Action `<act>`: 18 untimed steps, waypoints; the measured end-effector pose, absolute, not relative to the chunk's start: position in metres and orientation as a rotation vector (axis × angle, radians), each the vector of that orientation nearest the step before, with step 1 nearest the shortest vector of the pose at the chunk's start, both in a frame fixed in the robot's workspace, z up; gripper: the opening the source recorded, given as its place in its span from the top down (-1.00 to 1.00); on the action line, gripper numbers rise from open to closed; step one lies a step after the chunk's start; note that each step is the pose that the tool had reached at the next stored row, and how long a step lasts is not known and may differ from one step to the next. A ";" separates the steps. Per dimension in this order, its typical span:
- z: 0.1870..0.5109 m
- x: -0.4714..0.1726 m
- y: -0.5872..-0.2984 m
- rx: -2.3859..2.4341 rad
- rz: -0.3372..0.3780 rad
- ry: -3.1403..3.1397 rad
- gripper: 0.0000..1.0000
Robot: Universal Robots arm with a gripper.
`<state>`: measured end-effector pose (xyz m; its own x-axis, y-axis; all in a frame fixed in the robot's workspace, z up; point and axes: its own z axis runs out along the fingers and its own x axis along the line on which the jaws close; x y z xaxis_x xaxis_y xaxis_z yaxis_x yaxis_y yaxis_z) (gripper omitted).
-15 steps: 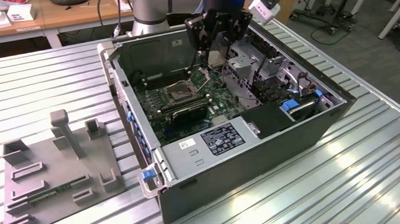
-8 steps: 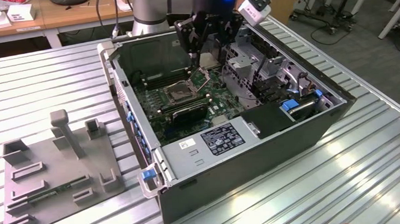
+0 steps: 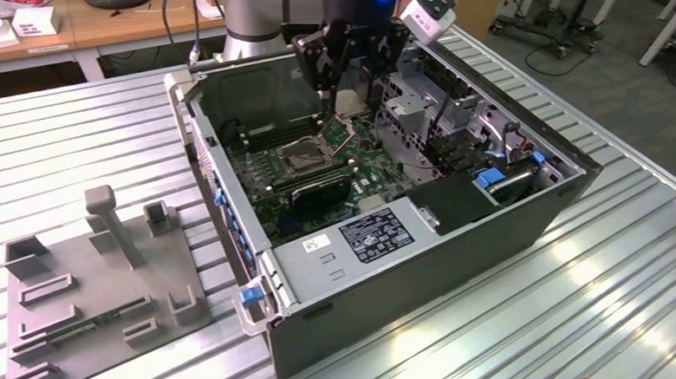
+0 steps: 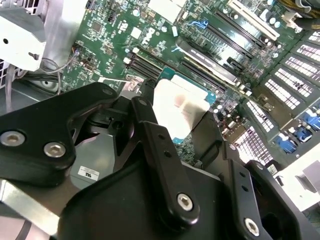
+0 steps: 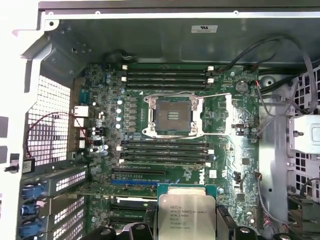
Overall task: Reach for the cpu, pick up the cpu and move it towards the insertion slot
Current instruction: 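Pick up the cpu and move it towards the insertion slot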
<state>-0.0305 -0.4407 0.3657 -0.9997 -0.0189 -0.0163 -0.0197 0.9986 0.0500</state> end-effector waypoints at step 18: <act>0.363 -0.048 -0.432 -0.030 0.078 3.123 -0.08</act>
